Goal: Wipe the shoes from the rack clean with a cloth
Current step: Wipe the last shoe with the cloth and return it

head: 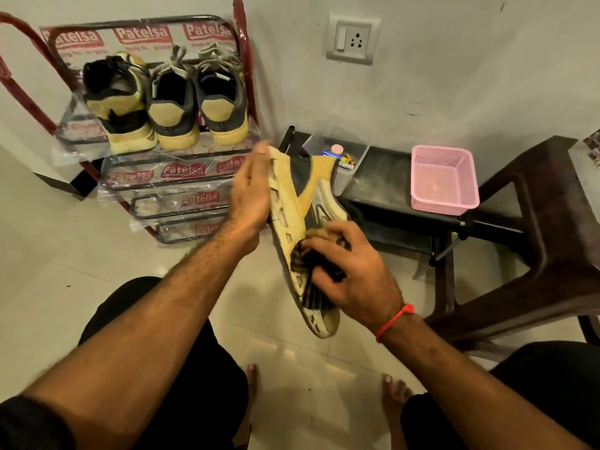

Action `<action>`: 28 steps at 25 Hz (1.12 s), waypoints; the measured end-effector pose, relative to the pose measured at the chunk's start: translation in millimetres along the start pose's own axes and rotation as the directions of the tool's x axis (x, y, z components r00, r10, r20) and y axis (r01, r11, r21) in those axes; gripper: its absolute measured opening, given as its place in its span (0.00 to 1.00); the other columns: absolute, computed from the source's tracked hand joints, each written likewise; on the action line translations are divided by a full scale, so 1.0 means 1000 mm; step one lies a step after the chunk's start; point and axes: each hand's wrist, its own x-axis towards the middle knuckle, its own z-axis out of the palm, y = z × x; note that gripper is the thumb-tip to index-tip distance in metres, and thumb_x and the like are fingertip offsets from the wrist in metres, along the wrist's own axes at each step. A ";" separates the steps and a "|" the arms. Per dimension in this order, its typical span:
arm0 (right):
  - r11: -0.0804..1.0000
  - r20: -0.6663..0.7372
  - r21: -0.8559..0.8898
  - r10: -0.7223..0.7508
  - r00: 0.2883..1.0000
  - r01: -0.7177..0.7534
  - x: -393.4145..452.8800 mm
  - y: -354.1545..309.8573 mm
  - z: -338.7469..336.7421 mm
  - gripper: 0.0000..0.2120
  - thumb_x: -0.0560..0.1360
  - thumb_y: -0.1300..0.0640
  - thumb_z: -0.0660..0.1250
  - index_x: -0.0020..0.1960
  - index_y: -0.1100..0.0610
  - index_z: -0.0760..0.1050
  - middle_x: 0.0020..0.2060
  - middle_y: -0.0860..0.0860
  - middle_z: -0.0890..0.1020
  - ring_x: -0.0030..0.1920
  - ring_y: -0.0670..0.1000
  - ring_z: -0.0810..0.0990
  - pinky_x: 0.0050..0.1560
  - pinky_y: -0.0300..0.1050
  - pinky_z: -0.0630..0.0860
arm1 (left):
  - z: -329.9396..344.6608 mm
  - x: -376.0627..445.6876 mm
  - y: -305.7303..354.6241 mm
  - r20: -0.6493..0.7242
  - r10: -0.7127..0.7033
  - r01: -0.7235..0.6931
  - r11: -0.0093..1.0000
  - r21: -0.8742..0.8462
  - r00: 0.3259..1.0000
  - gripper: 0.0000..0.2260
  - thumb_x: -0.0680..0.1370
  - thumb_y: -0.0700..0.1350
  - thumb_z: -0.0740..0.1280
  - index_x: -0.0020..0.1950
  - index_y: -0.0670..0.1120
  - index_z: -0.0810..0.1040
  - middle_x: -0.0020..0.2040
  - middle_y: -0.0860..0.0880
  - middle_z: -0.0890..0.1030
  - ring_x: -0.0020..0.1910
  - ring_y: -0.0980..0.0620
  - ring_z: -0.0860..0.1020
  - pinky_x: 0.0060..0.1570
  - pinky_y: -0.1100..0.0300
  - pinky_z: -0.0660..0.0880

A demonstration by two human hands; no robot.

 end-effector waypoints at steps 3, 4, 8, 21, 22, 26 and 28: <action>0.992 -0.203 -0.044 0.106 0.974 -0.117 0.042 0.009 -0.018 0.17 0.75 0.57 0.66 0.63 0.57 0.80 0.61 0.59 0.74 0.61 0.57 0.76 0.63 0.48 0.76 | 0.022 -0.021 -0.007 0.298 0.035 -0.041 0.999 0.013 0.954 0.18 0.86 0.58 0.53 0.71 0.58 0.75 0.56 0.51 0.83 0.53 0.55 0.82 0.44 0.59 0.80; 0.985 -0.245 -0.049 0.150 0.958 -0.167 0.052 0.013 -0.022 0.17 0.76 0.59 0.66 0.63 0.57 0.79 0.62 0.59 0.74 0.62 0.57 0.75 0.63 0.48 0.75 | 0.027 -0.024 -0.011 0.346 0.040 -0.042 0.999 0.000 0.938 0.18 0.86 0.57 0.54 0.72 0.58 0.74 0.58 0.52 0.83 0.54 0.56 0.82 0.45 0.61 0.81; 0.980 -0.205 -0.001 0.193 0.960 -0.198 0.034 0.022 -0.014 0.16 0.75 0.58 0.68 0.62 0.57 0.80 0.60 0.56 0.74 0.60 0.51 0.75 0.60 0.43 0.76 | 0.027 -0.017 -0.015 0.283 0.069 -0.080 0.996 0.027 0.957 0.17 0.85 0.58 0.56 0.71 0.58 0.76 0.51 0.56 0.83 0.49 0.60 0.82 0.47 0.60 0.79; 0.918 -0.069 0.238 0.342 0.937 -0.317 0.035 0.022 -0.020 0.18 0.73 0.50 0.65 0.62 0.43 0.78 0.60 0.46 0.74 0.63 0.53 0.74 0.63 0.58 0.75 | 0.018 -0.008 -0.006 0.137 -0.128 0.144 0.983 -0.113 0.982 0.18 0.83 0.64 0.54 0.69 0.63 0.76 0.53 0.51 0.86 0.51 0.51 0.83 0.50 0.50 0.78; 0.905 -0.020 0.284 0.336 0.942 -0.316 0.038 0.026 -0.024 0.17 0.73 0.50 0.66 0.62 0.43 0.78 0.60 0.47 0.75 0.63 0.53 0.74 0.63 0.57 0.75 | 0.017 -0.006 -0.004 0.129 -0.136 0.153 0.980 -0.128 0.982 0.18 0.83 0.65 0.54 0.68 0.64 0.76 0.51 0.53 0.86 0.49 0.53 0.84 0.48 0.52 0.78; 0.822 0.229 0.417 0.318 0.920 -0.388 0.041 0.037 -0.043 0.16 0.72 0.57 0.73 0.59 0.45 0.80 0.58 0.51 0.75 0.61 0.49 0.76 0.63 0.48 0.78 | 0.015 0.001 -0.006 0.134 -0.151 0.167 0.979 -0.115 0.979 0.17 0.82 0.66 0.57 0.63 0.63 0.79 0.52 0.54 0.86 0.53 0.50 0.84 0.52 0.49 0.80; 0.817 0.301 0.432 0.269 0.915 -0.382 0.038 0.036 -0.041 0.17 0.73 0.62 0.74 0.60 0.49 0.80 0.58 0.52 0.76 0.60 0.48 0.76 0.63 0.45 0.77 | 0.011 0.003 -0.009 0.105 -0.193 0.204 0.974 -0.104 0.976 0.18 0.80 0.67 0.61 0.58 0.58 0.82 0.50 0.51 0.87 0.52 0.49 0.85 0.53 0.48 0.80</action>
